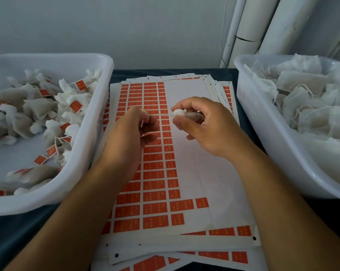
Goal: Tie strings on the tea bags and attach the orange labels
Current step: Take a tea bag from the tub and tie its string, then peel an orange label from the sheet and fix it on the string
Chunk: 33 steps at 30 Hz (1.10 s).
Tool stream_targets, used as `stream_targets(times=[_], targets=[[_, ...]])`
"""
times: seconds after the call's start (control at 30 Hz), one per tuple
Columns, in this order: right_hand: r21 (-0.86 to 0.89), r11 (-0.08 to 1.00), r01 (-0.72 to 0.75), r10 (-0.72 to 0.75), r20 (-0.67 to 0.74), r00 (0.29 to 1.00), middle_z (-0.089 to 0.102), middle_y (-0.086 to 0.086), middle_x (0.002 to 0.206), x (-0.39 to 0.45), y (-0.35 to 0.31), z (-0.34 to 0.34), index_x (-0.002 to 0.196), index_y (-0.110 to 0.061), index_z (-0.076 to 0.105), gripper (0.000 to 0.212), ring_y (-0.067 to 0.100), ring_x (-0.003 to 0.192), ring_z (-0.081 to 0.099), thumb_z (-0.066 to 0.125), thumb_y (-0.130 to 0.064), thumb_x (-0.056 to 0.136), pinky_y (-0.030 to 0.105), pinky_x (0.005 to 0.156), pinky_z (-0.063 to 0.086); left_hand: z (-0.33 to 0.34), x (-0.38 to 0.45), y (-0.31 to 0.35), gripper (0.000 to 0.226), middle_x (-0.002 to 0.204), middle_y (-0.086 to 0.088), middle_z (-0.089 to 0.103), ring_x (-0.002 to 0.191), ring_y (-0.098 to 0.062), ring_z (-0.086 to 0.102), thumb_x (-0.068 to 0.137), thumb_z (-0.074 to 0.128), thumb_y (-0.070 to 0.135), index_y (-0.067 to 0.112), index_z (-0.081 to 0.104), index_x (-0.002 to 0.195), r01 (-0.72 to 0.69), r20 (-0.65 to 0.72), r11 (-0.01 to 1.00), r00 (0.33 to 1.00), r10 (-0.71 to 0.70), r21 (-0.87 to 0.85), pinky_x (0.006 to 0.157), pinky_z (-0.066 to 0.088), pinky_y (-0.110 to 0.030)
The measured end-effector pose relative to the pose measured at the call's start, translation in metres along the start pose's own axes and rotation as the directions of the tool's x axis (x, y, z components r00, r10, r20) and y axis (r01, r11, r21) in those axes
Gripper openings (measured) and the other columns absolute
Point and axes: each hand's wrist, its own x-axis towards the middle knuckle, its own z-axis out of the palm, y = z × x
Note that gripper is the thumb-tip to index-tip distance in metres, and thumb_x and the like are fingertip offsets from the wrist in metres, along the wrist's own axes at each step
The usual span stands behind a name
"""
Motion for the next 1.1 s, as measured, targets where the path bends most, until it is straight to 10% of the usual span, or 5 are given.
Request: stream_targets(times=[0.17, 0.4, 0.57, 0.77, 1.1], targets=[[-0.074, 0.995, -0.071, 0.078, 0.093, 0.993, 0.058, -0.030, 0.099, -0.001, 0.005, 0.000, 0.121, -0.038, 0.064, 0.028, -0.003, 0.084, 0.060, 0.069, -0.045, 0.094, 0.014, 0.069, 0.050, 0.000, -0.005, -0.003, 0.030, 0.087, 0.012, 0.071, 0.086, -0.012, 0.069, 0.104, 0.045, 0.050, 0.029, 0.067, 0.099, -0.053, 0.004, 0.896, 0.998, 0.058, 0.441, 0.074, 0.054, -0.028], [-0.069, 0.985, -0.155, 0.162, 0.108, 0.981, 0.065, -0.022, 0.102, -0.002, 0.002, 0.005, 0.112, -0.038, 0.067, 0.019, 0.005, 0.086, 0.065, 0.069, -0.046, 0.094, 0.025, 0.079, 0.056, -0.001, -0.025, -0.001, 0.031, 0.107, 0.025, 0.057, 0.089, -0.001, 0.060, 0.098, 0.058, 0.052, 0.042, 0.048, 0.125, -0.241, 0.075, 0.814, 0.968, 0.238, 0.528, 0.047, 0.040, 0.000], [-0.038, 0.984, -0.174, 0.177, 0.111, 0.978, 0.068, -0.020, 0.094, -0.008, -0.003, 0.005, 0.107, -0.039, 0.065, 0.020, -0.007, 0.073, 0.067, 0.070, -0.051, 0.092, 0.017, 0.064, 0.052, -0.012, -0.055, -0.008, 0.033, 0.112, 0.024, 0.054, 0.096, 0.001, 0.059, 0.094, 0.068, 0.044, 0.043, 0.048, 0.120, -0.439, 0.204, 0.608, 0.886, 0.417, 0.662, 0.068, 0.047, -0.010], [-0.075, 0.986, -0.150, 0.163, 0.215, 0.963, 0.066, -0.022, 0.113, -0.032, -0.014, -0.004, 0.119, -0.041, 0.061, 0.035, -0.001, 0.070, 0.071, 0.073, -0.051, 0.088, 0.022, 0.064, 0.050, -0.023, -0.100, -0.031, 0.041, 0.113, 0.036, 0.041, 0.104, 0.005, 0.053, 0.087, 0.066, 0.062, 0.051, 0.048, 0.122, -0.722, 0.715, 0.329, 0.679, 0.168, 0.608, 0.085, 0.046, -0.007], [-0.095, 0.985, -0.141, 0.149, 0.082, 0.985, 0.063, -0.025, 0.105, -0.068, -0.031, -0.023, 0.122, -0.044, 0.058, 0.027, 0.000, 0.070, 0.071, 0.064, -0.047, 0.095, 0.019, 0.058, 0.056, -0.027, -0.107, -0.037, 0.029, 0.114, 0.012, 0.062, 0.097, -0.006, 0.060, 0.095, 0.061, 0.051, 0.032, 0.065, 0.118, -0.819, 0.771, 0.086, 0.565, 0.293, 0.567, 0.078, 0.059, -0.024]])
